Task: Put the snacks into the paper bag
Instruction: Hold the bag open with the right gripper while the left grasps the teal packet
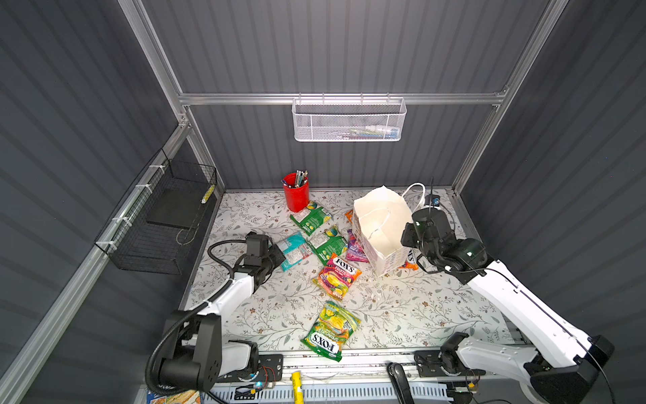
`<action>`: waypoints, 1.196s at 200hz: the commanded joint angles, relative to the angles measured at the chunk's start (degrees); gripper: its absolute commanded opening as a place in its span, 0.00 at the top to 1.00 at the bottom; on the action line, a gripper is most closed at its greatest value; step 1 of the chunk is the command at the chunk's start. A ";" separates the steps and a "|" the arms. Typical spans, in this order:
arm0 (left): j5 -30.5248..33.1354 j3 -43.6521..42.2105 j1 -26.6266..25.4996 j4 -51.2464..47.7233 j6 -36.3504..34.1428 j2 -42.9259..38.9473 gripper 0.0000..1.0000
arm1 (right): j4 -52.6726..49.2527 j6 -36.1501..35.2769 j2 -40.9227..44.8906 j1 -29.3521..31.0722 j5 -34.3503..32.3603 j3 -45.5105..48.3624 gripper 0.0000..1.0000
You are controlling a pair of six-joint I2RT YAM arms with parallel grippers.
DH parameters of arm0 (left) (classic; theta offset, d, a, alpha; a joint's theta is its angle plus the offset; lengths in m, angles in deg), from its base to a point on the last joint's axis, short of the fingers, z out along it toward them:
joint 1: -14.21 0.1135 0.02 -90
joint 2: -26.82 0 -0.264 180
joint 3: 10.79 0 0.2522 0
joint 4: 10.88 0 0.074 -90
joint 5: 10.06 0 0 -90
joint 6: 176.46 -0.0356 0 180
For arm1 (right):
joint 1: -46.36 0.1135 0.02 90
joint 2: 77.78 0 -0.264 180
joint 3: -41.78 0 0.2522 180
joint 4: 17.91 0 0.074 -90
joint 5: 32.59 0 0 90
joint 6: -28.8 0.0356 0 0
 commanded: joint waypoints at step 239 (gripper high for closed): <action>1.21 18.16 -0.04 -20.24 -7.16 14.65 0.00 | 2.94 -2.81 -1.47 0.25 2.24 1.30 1.00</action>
